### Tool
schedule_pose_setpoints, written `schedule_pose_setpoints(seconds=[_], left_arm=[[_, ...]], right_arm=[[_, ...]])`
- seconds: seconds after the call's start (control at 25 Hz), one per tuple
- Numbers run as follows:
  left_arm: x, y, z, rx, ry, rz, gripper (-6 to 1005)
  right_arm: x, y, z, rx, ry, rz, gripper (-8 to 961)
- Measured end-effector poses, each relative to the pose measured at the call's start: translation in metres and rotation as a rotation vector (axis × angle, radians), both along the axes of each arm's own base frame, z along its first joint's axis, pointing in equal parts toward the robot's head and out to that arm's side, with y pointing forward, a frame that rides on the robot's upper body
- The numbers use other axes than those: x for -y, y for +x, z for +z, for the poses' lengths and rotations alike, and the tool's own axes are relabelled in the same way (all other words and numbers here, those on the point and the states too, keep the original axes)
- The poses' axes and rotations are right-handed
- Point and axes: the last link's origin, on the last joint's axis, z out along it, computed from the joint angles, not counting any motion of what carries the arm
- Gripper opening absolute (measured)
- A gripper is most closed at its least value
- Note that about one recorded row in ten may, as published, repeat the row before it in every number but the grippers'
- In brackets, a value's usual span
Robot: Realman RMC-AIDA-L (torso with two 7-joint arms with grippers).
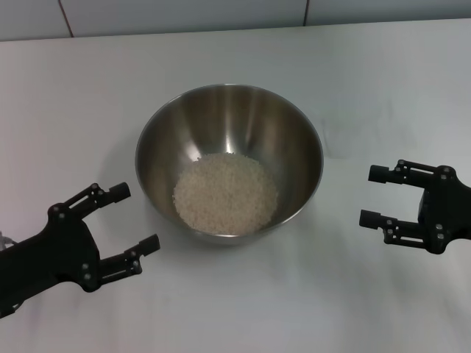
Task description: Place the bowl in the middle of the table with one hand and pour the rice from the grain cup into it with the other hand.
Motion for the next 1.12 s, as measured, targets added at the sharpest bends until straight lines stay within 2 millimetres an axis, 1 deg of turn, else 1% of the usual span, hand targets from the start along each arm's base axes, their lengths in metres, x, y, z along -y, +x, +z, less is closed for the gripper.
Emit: schedule_pose_setpoints(seconds=[0.32, 1.12], left_arm=[[-0.0033, -0.0011, 0.0034, -0.033, -0.051, -0.008, 871], [-0.0032, -0.0033, 0.0090, -0.038, -0.066, -0.007, 871]], right_arm=[[-0.0022, -0.0028, -0.0027, 0.001, -0.003, 0.009, 715], [-0.0038, -0.0023, -0.0065, 0.013, 0.006, 0.005, 715]])
